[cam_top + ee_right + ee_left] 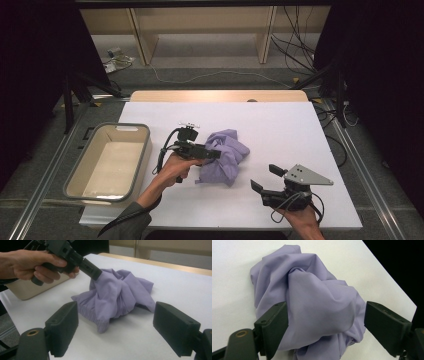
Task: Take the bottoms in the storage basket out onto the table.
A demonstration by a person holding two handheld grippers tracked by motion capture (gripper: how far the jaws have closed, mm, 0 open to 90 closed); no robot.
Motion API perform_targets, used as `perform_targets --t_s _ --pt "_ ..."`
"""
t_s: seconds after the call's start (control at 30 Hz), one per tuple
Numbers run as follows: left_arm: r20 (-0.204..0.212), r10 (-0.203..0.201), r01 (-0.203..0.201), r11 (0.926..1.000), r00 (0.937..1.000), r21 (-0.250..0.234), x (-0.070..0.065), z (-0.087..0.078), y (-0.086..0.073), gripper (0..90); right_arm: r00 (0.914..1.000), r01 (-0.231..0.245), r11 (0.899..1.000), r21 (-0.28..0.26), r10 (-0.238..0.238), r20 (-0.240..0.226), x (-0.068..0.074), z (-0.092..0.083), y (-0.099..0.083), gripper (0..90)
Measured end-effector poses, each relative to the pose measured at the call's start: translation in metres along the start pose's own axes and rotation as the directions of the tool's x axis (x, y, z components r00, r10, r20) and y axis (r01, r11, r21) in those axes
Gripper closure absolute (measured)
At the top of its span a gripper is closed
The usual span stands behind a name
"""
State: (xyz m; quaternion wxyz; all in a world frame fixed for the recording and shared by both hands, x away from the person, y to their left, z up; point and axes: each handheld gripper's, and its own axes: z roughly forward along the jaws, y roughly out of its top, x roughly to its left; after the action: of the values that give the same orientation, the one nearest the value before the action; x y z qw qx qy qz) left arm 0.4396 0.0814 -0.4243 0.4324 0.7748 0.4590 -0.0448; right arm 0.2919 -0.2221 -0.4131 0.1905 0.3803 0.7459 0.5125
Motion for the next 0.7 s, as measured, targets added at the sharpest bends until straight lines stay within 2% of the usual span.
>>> perform_targets --t_s 0.1,0.5,0.7 --pt "0.001 0.013 -0.013 0.9999 0.9999 -0.002 0.000 -0.003 0.000 19.1 1.0000 -0.001 1.000 0.002 0.001 0.000 0.000 0.000 0.000 21.3" --pt "0.021 0.009 -0.009 0.9996 0.9997 -0.027 -0.002 -0.009 -0.001 18.9 1.0000 0.000 1.000 0.002 0.000 0.000 0.000 0.000 0.000 21.3" --pt "0.022 0.021 -0.021 0.9995 0.9995 -0.024 -0.004 -0.011 -0.001 18.5 1.0000 0.000 1.000 0.005 0.000 -0.001 0.000 0.000 0.000 21.3"
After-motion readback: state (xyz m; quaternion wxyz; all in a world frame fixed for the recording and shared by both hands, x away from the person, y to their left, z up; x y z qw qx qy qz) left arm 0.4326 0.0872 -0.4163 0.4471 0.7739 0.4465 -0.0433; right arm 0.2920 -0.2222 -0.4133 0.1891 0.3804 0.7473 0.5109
